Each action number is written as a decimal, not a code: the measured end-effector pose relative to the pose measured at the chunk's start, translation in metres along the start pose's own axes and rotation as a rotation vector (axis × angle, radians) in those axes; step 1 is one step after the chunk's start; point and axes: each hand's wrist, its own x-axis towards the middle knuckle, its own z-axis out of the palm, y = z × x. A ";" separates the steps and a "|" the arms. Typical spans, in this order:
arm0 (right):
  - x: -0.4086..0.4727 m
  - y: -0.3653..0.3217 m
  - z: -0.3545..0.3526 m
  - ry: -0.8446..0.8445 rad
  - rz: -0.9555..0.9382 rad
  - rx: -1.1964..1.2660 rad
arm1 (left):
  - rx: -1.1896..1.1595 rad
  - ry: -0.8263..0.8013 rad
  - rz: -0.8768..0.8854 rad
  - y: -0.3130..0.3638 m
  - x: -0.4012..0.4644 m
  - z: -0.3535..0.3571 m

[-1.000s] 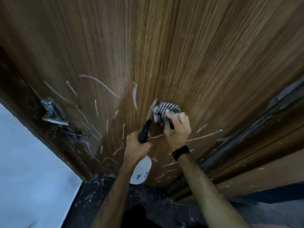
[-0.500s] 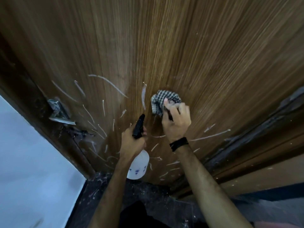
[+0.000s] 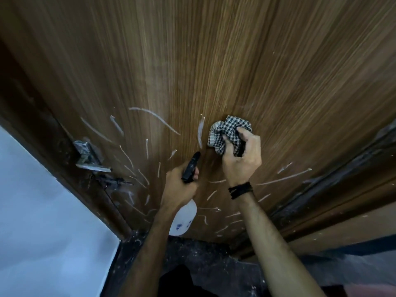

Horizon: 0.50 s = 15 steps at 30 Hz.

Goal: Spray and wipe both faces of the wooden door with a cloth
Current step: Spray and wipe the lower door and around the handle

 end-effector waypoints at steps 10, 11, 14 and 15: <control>-0.047 -0.008 0.011 -0.212 0.047 -0.024 | 0.010 -0.051 -0.018 0.003 0.007 -0.026; -0.033 -0.016 0.013 -0.194 -0.004 -0.005 | 0.009 -0.037 -0.012 0.004 0.007 -0.027; 0.016 -0.040 0.020 -0.058 -0.127 0.013 | -0.012 -0.010 0.005 0.011 0.007 -0.028; 0.025 -0.045 0.024 -0.012 -0.143 0.012 | -0.017 0.003 0.011 0.013 0.008 -0.028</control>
